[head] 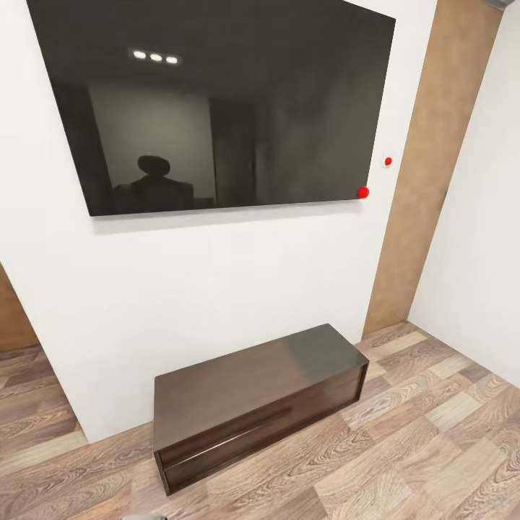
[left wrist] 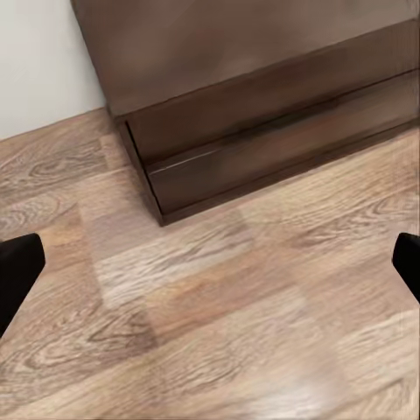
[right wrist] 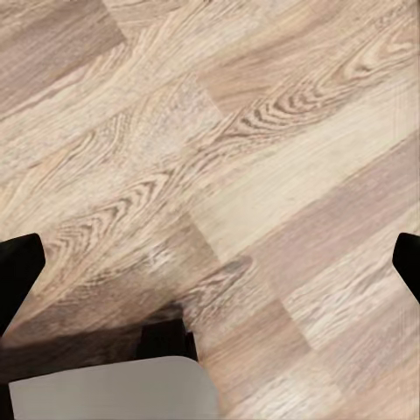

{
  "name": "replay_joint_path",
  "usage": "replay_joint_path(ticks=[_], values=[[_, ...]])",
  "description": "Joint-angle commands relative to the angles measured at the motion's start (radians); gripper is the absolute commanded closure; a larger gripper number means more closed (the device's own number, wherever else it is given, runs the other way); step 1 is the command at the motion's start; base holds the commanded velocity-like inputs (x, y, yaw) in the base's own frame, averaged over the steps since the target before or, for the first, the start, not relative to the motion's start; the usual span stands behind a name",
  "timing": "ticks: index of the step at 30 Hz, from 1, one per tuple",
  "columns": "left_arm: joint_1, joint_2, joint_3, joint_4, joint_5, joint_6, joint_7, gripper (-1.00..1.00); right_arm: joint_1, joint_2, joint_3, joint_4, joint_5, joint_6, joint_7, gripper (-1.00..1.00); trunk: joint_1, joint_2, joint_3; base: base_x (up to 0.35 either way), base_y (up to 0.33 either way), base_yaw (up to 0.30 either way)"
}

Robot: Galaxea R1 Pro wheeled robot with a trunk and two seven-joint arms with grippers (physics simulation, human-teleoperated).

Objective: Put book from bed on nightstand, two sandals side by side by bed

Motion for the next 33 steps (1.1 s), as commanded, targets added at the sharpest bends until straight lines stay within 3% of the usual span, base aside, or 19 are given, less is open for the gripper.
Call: replay_joint_path(ticks=[1, 7, 12, 14, 33], values=[[0.000, 0.000, 0.001, -0.001, 0.002, -0.002, 0.000, -1.00, -0.001, 0.000, -0.002, 0.001, -0.001, -0.003, -0.001, -1.00, 0.000, 0.000, -0.001, 0.000, 0.000, 0.000], [0.000, 0.000, 0.030, 0.008, 0.021, -0.003, -0.001, -1.00, -0.001, -0.002, -0.020, 0.000, -0.003, -0.003, 0.000, -1.00, 0.000, 0.000, -0.001, 0.000, 0.000, 0.000], [0.000, 0.000, 0.049, 0.029, 0.028, -0.003, -0.002, -1.00, -0.001, -0.002, -0.096, 0.000, -0.010, -0.003, 0.003, -1.00, 0.000, 0.000, -0.001, 0.000, 0.000, 0.000], [0.000, -0.001, 0.050, 0.034, 0.028, -0.003, -0.002, -1.00, -0.001, -0.003, -0.108, 0.000, -0.010, -0.003, 0.004, -1.00, 0.000, 0.000, -0.001, 0.000, 0.000, 0.000], [0.000, -0.003, 0.049, 0.046, 0.025, -0.003, -0.002, -1.00, -0.001, 0.000, -0.121, -0.001, -0.010, -0.005, 0.004, -1.00, 0.000, 0.000, -0.001, 0.000, 0.000, 0.006]])
